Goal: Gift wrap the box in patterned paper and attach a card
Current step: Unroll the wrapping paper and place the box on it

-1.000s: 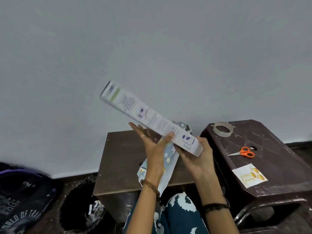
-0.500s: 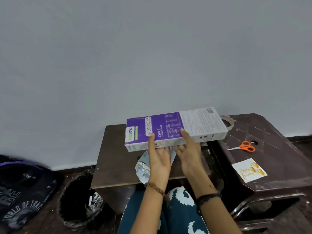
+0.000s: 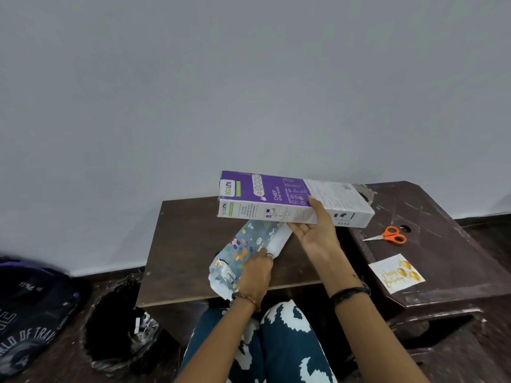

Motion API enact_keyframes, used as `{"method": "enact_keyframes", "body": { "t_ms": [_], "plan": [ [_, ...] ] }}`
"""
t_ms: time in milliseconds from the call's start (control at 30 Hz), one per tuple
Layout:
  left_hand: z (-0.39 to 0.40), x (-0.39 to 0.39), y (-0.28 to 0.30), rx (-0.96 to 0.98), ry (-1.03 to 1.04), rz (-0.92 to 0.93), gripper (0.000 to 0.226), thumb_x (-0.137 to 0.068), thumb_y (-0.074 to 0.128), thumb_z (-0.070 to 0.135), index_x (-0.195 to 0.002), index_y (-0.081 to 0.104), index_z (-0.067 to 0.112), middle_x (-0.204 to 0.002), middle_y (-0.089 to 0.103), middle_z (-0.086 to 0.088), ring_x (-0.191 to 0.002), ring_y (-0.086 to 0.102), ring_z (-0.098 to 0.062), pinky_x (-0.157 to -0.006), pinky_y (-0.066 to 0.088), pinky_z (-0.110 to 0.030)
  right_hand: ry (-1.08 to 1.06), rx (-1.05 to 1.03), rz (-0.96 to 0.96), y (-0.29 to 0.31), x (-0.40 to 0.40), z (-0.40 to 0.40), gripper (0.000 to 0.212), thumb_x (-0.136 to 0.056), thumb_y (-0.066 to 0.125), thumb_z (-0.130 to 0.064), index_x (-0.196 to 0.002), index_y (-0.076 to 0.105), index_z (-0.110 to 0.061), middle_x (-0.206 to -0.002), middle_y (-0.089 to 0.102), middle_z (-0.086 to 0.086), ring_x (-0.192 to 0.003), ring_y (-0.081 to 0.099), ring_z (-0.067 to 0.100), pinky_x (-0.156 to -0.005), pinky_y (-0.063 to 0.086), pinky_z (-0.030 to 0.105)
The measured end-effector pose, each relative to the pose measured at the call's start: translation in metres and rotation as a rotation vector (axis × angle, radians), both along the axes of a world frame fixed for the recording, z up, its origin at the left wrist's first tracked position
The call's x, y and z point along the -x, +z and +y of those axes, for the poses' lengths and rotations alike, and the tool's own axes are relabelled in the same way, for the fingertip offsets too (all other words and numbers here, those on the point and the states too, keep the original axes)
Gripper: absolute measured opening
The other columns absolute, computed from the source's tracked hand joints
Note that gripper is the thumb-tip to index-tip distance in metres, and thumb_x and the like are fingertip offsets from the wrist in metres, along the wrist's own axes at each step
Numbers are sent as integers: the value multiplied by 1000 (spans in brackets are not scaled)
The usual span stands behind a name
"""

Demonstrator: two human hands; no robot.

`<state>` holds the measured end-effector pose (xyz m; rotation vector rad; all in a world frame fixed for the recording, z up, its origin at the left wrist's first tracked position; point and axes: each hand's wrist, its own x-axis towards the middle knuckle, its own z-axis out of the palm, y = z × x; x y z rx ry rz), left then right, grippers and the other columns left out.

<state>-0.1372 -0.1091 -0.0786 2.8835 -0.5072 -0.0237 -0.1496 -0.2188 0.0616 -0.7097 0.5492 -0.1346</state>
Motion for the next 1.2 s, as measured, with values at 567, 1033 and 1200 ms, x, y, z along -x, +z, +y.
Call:
{"method": "enact_keyframes", "body": {
  "t_ms": [567,1033,1200],
  "plan": [
    [114,-10,12,242,-93,497,27,-94,51,29,-73,58,13,-155,18,5,-114,52,-19,-99,36,-29,232,-275,133,-1,18,45,23,-85,66,-21,-95,54,-3,-98,64,23,-104,61,37,-64,52,51],
    [106,-48,-6,264,120,588,78,-70,79,31,-136,40,15,-142,43,-4,-127,41,-23,-104,35,-31,259,-317,198,-28,59,52,26,-85,64,-25,-95,60,-1,-94,69,24,-83,68,34,-62,53,51],
    [106,-24,12,406,186,658,83,-81,70,28,-145,21,8,-149,24,-2,-140,22,-26,-109,22,-32,182,-130,315,-53,40,61,27,-86,64,-22,-106,54,-5,-97,66,19,-75,68,30,-56,58,42]
  ]
}}
